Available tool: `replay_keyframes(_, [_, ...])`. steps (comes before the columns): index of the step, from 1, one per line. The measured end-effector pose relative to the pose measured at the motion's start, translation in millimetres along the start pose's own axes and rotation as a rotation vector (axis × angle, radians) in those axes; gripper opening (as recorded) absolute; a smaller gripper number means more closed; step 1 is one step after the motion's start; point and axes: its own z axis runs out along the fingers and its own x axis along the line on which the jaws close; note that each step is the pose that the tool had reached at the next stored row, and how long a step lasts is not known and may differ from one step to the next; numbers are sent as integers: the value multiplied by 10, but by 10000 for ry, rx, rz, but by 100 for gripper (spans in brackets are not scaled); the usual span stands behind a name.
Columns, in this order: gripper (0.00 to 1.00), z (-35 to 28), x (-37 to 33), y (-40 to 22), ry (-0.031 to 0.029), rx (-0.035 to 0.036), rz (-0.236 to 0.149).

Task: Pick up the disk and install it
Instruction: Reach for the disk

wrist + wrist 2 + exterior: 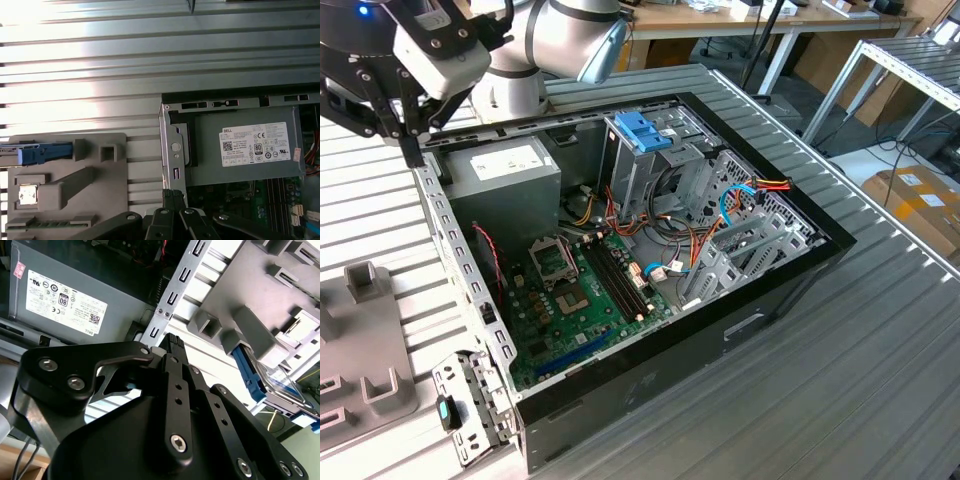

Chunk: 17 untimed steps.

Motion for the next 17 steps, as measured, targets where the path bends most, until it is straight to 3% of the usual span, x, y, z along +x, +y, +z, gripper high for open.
replay_keyframes(17, [11,-2,60,-5,0,0,0])
